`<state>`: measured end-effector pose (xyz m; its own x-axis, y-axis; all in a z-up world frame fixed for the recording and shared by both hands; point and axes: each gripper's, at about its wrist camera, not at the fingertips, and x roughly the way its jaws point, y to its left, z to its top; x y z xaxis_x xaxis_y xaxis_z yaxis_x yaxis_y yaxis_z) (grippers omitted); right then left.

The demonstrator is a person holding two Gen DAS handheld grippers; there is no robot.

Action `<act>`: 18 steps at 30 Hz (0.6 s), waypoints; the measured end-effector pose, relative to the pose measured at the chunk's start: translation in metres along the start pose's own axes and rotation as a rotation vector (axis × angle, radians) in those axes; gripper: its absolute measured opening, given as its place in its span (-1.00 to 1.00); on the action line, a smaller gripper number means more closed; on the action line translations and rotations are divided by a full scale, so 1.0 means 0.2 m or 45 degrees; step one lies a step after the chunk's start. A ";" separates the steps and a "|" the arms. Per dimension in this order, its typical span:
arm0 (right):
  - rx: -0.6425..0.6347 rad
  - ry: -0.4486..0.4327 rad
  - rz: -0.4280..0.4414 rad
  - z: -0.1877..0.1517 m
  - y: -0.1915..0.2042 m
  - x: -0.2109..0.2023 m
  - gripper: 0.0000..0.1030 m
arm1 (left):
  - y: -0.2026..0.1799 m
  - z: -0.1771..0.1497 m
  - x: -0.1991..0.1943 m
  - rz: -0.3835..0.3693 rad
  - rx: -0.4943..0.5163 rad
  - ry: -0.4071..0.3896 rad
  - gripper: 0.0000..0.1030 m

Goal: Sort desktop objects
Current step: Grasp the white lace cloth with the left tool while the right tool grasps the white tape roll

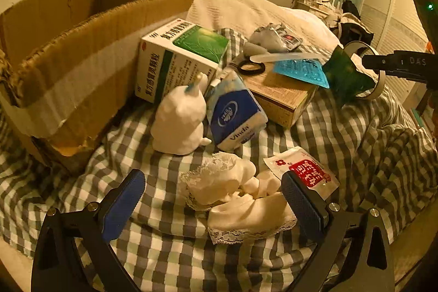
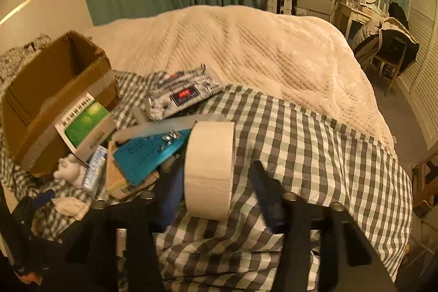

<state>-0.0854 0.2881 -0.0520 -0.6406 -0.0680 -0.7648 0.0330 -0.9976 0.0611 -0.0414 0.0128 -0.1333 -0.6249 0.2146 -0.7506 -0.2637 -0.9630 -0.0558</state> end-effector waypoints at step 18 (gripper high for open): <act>0.061 -0.125 -0.083 0.01 -0.09 -0.24 -0.43 | 0.02 0.00 -0.05 -0.060 0.040 0.010 -0.70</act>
<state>-0.0567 0.3086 -0.0150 -0.7122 0.0013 -0.7019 -0.0464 -0.9979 0.0453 -0.0364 0.0072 -0.1266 -0.6052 0.2583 -0.7530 -0.3158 -0.9462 -0.0707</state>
